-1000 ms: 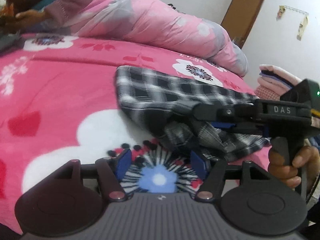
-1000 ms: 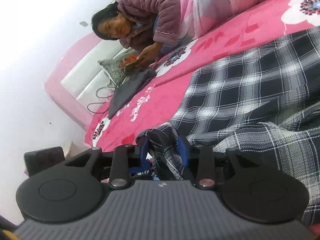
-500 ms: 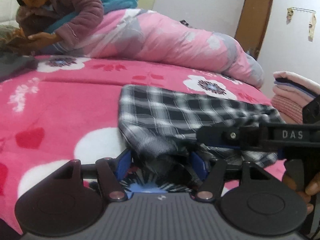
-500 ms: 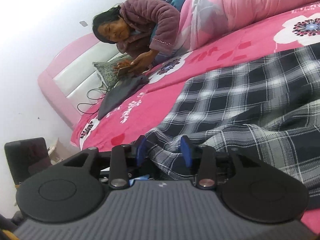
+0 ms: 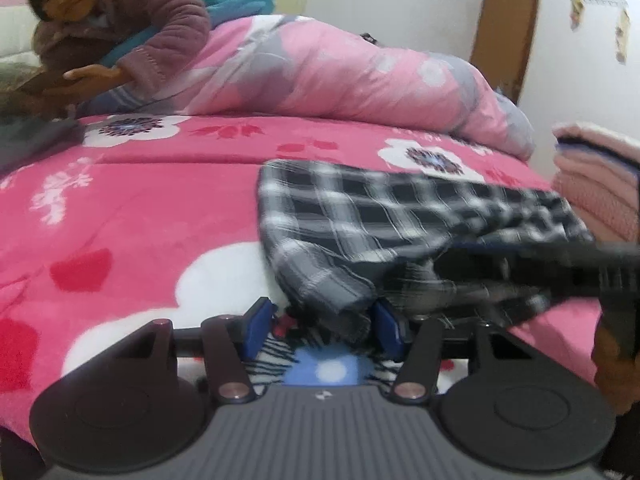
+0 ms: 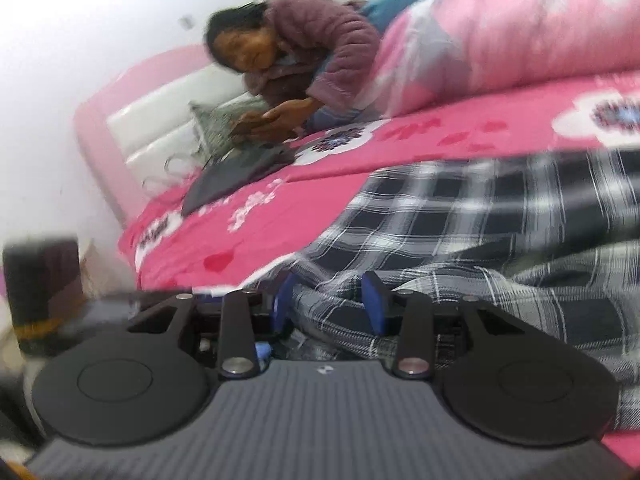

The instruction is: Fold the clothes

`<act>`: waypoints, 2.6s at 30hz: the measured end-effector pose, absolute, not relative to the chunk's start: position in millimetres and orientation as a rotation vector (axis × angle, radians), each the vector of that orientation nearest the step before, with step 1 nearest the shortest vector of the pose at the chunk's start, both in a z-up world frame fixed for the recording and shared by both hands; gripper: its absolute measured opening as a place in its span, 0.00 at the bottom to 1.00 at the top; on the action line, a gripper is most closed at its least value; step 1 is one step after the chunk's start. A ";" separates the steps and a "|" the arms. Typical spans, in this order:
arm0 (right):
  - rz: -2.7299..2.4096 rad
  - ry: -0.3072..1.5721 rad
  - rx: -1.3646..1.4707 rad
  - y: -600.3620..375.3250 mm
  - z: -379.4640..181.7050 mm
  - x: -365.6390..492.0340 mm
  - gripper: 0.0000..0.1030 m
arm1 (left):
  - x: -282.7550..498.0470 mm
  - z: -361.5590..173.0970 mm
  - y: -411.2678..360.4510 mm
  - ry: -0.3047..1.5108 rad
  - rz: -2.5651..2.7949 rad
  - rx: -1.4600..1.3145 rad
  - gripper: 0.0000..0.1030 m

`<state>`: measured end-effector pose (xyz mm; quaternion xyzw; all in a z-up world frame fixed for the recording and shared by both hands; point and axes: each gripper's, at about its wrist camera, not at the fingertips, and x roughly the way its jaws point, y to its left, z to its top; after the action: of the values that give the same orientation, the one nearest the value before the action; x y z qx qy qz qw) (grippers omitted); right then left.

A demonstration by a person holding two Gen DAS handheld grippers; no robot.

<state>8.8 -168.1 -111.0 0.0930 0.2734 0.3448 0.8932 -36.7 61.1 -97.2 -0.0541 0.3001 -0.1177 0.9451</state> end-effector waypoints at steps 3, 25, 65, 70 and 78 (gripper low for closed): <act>0.710 0.555 0.107 -161.1 -111.0 9.0 0.36 | -34.3 -95.3 65.4 0.602 -0.236 -0.129 0.55; 0.727 0.451 -0.003 -159.0 -106.6 -6.7 0.08 | -43.0 -84.2 40.6 0.641 -0.110 -0.012 0.08; 0.484 0.521 -0.032 -208.5 -122.6 -6.2 0.12 | -33.0 -72.0 57.1 0.575 -0.271 -0.076 0.41; 0.387 0.490 -0.072 -221.1 -113.3 -10.8 0.13 | -16.0 -97.6 38.0 0.669 -0.297 -0.048 0.41; 0.362 0.592 -0.011 -254.4 -91.4 1.7 0.13 | -19.7 -98.6 49.6 0.653 -0.296 -0.051 0.39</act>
<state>1.7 -254.4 -91.4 -0.0052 0.2902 0.1772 0.9404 -19.7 49.6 -98.6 -0.0252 0.3193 -0.1450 0.9361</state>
